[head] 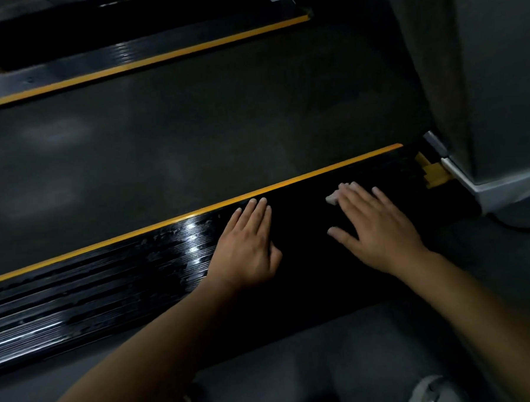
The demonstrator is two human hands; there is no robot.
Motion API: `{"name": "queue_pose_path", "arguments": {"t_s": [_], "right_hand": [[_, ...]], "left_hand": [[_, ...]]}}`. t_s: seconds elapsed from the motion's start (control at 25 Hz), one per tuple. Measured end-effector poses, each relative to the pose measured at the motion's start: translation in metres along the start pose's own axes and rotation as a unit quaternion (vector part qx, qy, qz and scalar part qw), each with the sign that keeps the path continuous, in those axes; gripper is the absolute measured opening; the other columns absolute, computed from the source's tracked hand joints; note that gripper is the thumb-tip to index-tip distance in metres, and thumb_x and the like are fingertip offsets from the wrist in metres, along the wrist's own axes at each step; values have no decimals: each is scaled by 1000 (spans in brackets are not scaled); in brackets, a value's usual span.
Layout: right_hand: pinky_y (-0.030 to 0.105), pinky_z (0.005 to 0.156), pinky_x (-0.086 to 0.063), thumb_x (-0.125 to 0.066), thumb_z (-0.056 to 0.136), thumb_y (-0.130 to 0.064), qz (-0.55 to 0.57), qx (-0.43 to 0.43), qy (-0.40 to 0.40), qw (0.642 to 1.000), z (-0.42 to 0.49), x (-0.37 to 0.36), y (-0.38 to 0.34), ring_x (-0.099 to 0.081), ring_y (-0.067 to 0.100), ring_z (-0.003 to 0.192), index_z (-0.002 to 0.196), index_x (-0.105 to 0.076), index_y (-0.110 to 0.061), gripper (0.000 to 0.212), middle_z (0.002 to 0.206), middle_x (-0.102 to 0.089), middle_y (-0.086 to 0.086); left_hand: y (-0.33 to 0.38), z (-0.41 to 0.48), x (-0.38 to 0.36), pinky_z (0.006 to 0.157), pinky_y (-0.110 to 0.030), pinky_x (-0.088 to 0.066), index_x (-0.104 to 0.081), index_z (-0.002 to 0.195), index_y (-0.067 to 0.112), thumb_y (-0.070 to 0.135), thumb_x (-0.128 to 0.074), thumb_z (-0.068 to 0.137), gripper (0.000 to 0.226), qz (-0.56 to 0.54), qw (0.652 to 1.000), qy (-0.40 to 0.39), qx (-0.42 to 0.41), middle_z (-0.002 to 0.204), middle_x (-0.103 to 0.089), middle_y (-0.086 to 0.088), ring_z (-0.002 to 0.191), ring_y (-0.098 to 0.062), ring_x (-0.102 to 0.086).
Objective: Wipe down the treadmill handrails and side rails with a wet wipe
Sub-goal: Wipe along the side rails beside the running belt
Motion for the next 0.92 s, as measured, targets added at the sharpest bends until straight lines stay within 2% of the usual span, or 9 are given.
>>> {"name": "queue_pose_path", "arguments": {"t_s": [0.08, 0.24, 0.36, 0.44, 0.52, 0.64, 0.72, 0.8, 0.92], "right_hand": [[42, 129, -6, 9, 90, -79, 25, -39, 27, 999, -5, 2, 9, -4, 19, 159, 163, -19, -11, 103, 172, -12, 5], [41, 129, -6, 2, 97, -75, -21, 14, 36, 999, -23, -16, -5, -5, 19, 159, 162, -20, -9, 96, 171, -14, 7], [43, 128, -11, -6, 100, -72, 17, -54, 77, 995, -28, -13, 6, -14, 23, 158, 160, -28, -6, 91, 169, -23, 10], [44, 128, -12, -12, 101, -71, 7, -25, 81, 996, -32, -20, -8, -14, 25, 158, 160, -27, -4, 90, 168, -21, 12], [45, 126, -15, -12, 102, -69, -7, 0, 90, 996, -39, -23, -9, -20, 25, 157, 158, -32, -4, 87, 166, -29, 12], [47, 126, -19, -18, 103, -66, 19, -65, 117, 991, -46, -16, 10, -22, 26, 156, 157, -34, -4, 83, 165, -32, 13], [47, 126, -19, -27, 102, -64, 12, -28, 121, 992, -53, -24, -2, -21, 29, 156, 157, -33, -2, 84, 166, -29, 15], [46, 126, -20, -24, 104, -63, -8, 10, 125, 992, -59, -28, -4, -24, 27, 155, 156, -37, -2, 81, 165, -32, 14], [49, 125, -23, -26, 104, -61, 12, -54, 150, 987, -60, -19, 16, -28, 28, 154, 154, -40, -2, 78, 163, -37, 15]], "left_hand": [[0, 0, 0, 130, -39, -3, -23, 162, 7, 51, -16, 97, 78, -2, 1000, 2, 1, 171, -14, -10, 159, -20, -3], [0, 0, 0, 130, -40, -4, -23, 162, 7, 51, -15, 98, 78, -3, 1000, 2, 0, 171, -13, -10, 159, -20, -3], [1, 0, 1, 129, -37, -1, -22, 162, 7, 51, -15, 97, 78, -5, 1000, 2, -1, 171, -13, -10, 159, -20, -3], [-1, 1, 0, 129, -38, -2, -23, 162, 7, 51, -15, 98, 78, -4, 1000, 7, -2, 171, -14, -10, 159, -20, -4], [0, 0, 0, 130, -39, -4, -25, 161, 6, 50, -17, 98, 77, -4, 1000, 9, -3, 170, -16, -11, 159, -21, -6], [1, -1, 1, 129, -41, -10, -31, 159, 4, 46, -24, 98, 75, -11, 1000, 26, -3, 168, -22, -14, 158, -24, -13], [0, -1, 0, 129, -43, -15, -35, 157, 2, 45, -27, 97, 74, -12, 999, 35, -2, 167, -26, -15, 157, -25, -17], [0, -1, -1, 129, -44, -17, -35, 157, 2, 45, -28, 96, 74, -9, 999, 36, -3, 166, -27, -16, 157, -26, -18], [0, 0, -2, 129, -44, -16, -34, 157, 2, 45, -27, 96, 75, -3, 999, 32, -3, 167, -27, -16, 157, -26, -18]]}}
Point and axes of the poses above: each hand's wrist, its own z-axis towards the middle knuckle, its own x-axis out of the back of the hand, y = z × x, the point moved 5 cm from there along z, towards the middle knuckle
